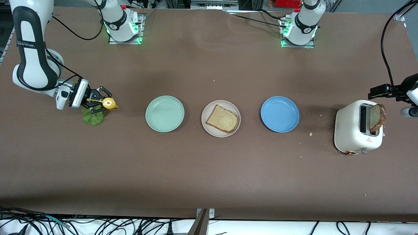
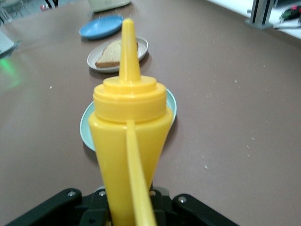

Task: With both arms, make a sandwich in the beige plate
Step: 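Lower the mustard bottle onto the table and open the right gripper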

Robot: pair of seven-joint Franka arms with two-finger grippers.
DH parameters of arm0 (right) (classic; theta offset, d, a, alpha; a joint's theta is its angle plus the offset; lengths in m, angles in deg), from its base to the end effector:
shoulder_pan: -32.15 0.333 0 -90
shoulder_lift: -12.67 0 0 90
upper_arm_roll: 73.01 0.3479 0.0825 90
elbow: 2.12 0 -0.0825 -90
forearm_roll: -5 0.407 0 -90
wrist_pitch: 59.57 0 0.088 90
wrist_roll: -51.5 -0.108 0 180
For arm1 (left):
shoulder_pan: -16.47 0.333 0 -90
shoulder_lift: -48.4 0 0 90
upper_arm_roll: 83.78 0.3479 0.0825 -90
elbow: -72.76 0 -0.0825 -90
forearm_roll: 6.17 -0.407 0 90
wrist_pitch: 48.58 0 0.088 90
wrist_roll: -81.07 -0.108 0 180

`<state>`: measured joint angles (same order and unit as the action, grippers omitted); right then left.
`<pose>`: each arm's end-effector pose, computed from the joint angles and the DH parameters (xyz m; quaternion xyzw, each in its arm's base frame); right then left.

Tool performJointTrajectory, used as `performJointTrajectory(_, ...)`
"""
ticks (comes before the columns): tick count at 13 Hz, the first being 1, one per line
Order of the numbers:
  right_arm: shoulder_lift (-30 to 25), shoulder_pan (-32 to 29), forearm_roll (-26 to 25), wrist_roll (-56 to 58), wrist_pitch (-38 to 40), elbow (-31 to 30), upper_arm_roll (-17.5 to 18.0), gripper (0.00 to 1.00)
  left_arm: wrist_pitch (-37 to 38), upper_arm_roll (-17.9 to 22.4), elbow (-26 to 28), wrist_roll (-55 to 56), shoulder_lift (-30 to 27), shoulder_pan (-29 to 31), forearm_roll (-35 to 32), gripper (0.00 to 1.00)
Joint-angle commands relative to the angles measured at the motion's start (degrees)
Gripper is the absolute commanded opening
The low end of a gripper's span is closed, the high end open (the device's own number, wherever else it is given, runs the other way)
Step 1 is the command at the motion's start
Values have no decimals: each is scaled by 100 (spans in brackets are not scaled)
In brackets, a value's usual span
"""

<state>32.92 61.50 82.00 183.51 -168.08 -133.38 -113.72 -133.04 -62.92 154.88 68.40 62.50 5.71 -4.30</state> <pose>0.5161 -0.0360 0.2282 -0.7375 -0.4966 -0.3130 0.3339 0.6341 0.0813 0.5734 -0.9949 0.0232 0.0980 0.0082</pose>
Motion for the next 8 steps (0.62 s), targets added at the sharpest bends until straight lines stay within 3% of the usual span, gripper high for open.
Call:
performJointTrajectory(1, 539, -147, 841, 702, 802, -198, -16, 0, -26, -21, 23, -131, -22, 57, -205, 100)
performJointTrajectory(4, 1234, -412, 1229, 1273, 1656, -189, -8, 0, -26, -38, 15, -131, -22, 48, -205, 100)
performJointTrajectory(8, 1350, -474, 1274, 1416, 1764, -172, 1, 0, -44, -47, 23, -131, 22, 57, -205, 100)
